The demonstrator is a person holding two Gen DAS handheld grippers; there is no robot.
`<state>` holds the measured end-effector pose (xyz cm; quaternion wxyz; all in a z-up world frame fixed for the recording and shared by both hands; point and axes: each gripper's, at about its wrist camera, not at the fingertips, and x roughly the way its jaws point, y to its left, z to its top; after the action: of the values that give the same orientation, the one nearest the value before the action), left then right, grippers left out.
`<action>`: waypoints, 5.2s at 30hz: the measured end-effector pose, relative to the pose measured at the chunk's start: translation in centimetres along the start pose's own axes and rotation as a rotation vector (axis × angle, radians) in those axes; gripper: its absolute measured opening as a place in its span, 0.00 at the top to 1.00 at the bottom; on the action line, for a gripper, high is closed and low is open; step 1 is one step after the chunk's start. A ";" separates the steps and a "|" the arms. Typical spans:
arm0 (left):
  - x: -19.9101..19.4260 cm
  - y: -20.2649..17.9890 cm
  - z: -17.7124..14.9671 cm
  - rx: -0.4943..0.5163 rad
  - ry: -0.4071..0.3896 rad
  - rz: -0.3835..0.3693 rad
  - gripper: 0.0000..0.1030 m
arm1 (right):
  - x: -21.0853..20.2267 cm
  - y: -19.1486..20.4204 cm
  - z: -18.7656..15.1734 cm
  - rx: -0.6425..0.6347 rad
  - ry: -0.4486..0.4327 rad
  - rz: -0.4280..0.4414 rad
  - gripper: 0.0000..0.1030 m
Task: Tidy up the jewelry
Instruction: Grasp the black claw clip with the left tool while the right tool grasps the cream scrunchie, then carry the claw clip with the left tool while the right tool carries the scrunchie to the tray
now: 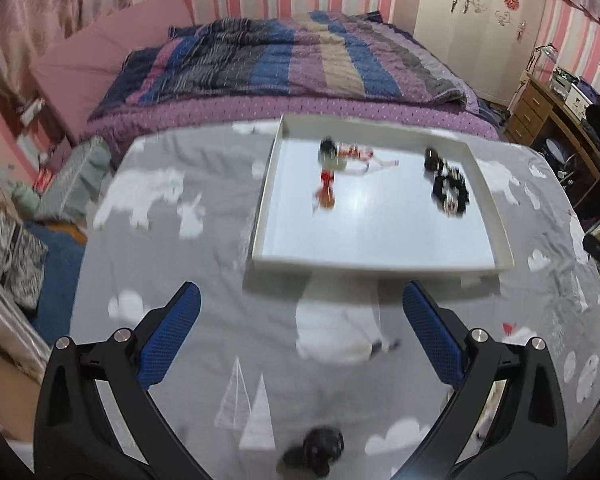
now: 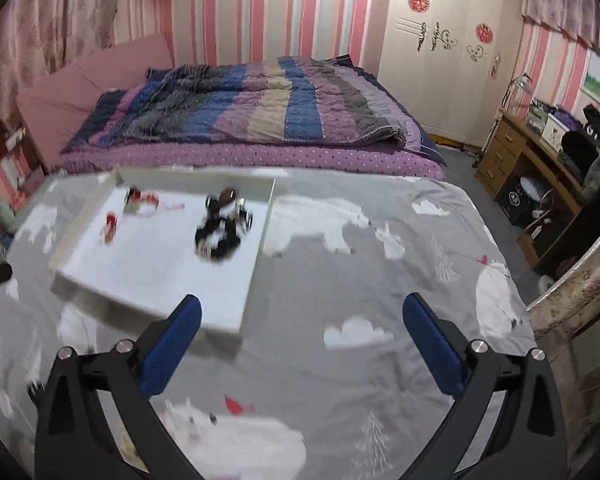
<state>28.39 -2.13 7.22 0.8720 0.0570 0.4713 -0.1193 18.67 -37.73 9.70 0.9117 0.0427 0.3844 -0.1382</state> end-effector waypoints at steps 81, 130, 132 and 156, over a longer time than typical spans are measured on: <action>4.7 -1.5 -14.0 0.128 0.158 -0.074 0.65 | 4.9 7.8 -13.4 -0.015 0.299 0.207 0.83; 6.4 -4.5 4.2 0.058 -0.007 -0.144 0.65 | 7.5 8.5 3.2 0.040 0.030 0.220 0.93; 7.7 -4.5 5.1 0.056 -0.002 -0.139 0.65 | 8.6 8.6 3.8 0.056 0.038 0.228 0.93; 15.6 -1.5 5.5 0.015 0.058 -0.050 0.65 | 16.0 9.1 2.6 0.058 0.111 0.147 0.93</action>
<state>40.68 -7.14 -2.83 0.8543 0.0551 0.4967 -0.1431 33.71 -33.04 -0.19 0.8951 0.1048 0.4260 -0.0795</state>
